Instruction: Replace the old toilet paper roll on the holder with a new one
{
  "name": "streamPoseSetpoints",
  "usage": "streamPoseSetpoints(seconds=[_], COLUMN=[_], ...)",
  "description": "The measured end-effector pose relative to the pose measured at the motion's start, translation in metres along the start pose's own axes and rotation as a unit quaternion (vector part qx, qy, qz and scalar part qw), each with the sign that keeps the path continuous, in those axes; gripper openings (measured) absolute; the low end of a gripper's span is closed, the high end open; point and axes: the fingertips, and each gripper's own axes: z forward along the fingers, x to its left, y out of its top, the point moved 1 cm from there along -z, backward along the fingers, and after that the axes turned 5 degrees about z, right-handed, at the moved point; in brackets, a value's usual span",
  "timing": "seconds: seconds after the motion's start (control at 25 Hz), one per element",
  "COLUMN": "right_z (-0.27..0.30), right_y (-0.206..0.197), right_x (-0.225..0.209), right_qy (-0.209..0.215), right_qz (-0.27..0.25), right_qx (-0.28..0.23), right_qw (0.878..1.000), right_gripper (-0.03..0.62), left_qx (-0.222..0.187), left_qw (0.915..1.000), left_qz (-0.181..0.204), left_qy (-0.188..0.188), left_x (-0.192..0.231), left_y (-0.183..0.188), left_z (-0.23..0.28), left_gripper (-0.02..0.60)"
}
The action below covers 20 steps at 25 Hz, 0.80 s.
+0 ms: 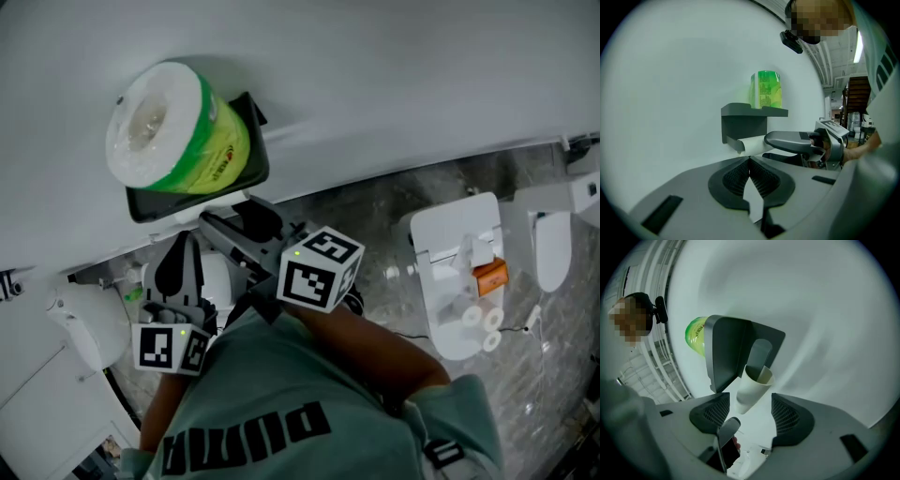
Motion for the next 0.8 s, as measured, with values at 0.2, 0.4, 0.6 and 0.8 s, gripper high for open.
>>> streamPoseSetpoints(seconds=[0.2,0.4,0.6,0.8], right_z=[0.007,0.012,0.012,0.011], right_y=[0.003,0.009,0.015,0.016], right_x=[-0.001,0.0,-0.003,0.0], right_qy=[0.017,0.027,0.022,0.023], right_qz=[0.028,0.043,0.054,0.054], right_qx=[-0.017,-0.041,-0.054,-0.052], right_qw=[0.999,0.998,0.997,0.997], right_gripper=[0.258,0.258,0.255,0.196], left_qx=[0.015,0.017,0.018,0.017], left_qw=[0.9999,0.9998,0.9997,0.9997], left_qz=[0.003,0.007,0.007,0.006], left_qy=[-0.006,-0.011,-0.016,-0.018], left_x=[0.005,0.009,0.011,0.01], left_y=[-0.007,-0.01,-0.011,-0.012], left_z=[0.001,0.002,0.003,0.004], left_gripper=[0.005,0.005,0.005,0.005])
